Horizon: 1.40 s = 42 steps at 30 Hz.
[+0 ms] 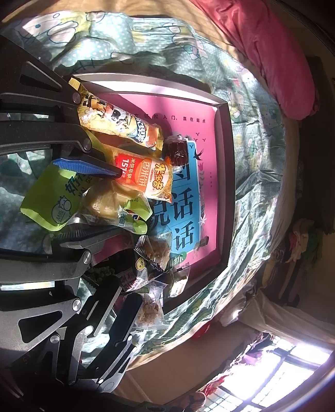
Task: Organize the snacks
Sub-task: 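Carry the green pouch and cartoon snack pack over the tray with both tools, then lower the green pouch into the tray and open the left tool while the right releases the cartoon pack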
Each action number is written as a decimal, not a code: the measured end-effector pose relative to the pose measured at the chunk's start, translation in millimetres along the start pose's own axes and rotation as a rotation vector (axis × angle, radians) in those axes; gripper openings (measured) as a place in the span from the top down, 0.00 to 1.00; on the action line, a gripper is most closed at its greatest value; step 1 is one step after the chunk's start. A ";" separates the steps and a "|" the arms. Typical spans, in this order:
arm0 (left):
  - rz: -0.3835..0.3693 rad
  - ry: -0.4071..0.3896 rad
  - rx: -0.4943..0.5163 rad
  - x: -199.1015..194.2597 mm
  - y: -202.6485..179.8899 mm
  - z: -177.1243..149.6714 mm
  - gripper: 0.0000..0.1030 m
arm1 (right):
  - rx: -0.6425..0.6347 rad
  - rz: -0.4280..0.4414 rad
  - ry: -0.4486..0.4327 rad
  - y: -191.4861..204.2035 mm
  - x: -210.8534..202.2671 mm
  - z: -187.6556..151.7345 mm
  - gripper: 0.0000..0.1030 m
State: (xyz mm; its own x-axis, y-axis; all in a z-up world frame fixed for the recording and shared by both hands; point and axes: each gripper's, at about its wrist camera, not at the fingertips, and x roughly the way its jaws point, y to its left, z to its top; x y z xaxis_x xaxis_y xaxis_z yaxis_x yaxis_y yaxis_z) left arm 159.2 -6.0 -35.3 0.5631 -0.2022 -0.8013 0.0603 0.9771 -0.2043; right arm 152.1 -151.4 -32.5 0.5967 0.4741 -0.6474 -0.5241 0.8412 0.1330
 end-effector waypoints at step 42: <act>0.025 -0.031 0.009 -15.6 -1.1 5.1 0.44 | 0.047 -0.060 -0.027 -15.3 -1.9 0.8 0.59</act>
State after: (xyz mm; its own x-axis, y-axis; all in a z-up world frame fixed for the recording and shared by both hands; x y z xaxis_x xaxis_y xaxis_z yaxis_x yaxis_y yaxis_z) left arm 154.5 -3.6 -19.7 0.5896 -0.1757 -0.7883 0.0528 0.9823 -0.1795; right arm 159.5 -165.0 -32.7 0.6427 0.4285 -0.6351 -0.4580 0.8794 0.1299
